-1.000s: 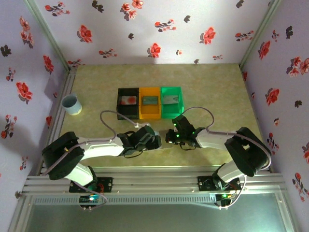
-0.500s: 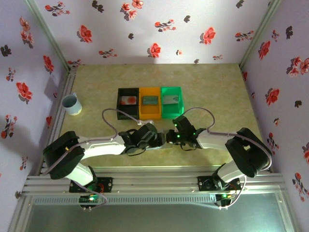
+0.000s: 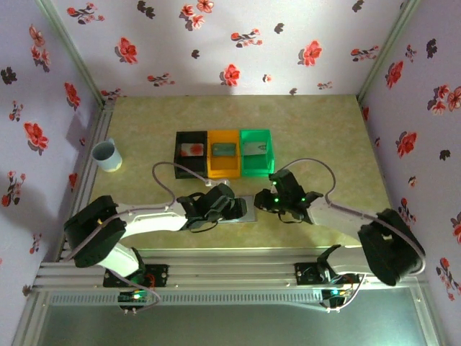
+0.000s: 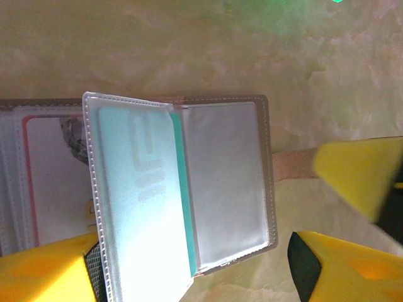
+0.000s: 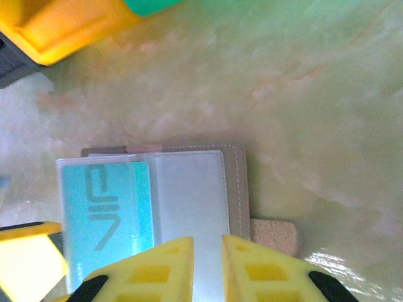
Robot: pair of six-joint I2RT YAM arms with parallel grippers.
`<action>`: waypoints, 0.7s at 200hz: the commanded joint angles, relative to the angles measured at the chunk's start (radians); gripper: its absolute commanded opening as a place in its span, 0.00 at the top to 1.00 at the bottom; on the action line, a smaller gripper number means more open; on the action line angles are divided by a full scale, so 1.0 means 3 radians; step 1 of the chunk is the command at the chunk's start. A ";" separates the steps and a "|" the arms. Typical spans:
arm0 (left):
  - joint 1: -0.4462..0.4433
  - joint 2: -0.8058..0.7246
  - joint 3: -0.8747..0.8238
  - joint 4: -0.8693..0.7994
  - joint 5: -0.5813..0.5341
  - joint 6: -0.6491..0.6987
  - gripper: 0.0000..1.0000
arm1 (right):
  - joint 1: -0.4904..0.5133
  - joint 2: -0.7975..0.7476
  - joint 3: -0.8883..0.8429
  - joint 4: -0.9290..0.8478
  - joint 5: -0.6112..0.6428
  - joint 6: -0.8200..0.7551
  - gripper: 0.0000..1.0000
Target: Take the credit cards out of the card holder
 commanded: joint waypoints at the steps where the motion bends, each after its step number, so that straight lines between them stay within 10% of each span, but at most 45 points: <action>1: -0.0024 -0.0121 -0.0049 -0.0110 -0.0082 0.0077 0.26 | -0.0054 -0.0235 0.0022 -0.0380 0.0082 -0.0099 0.79; 140: -0.0023 -0.0136 0.0290 -0.1417 -0.0485 0.0033 0.23 | 0.0155 0.0098 0.0029 0.0450 -0.0425 0.0310 0.71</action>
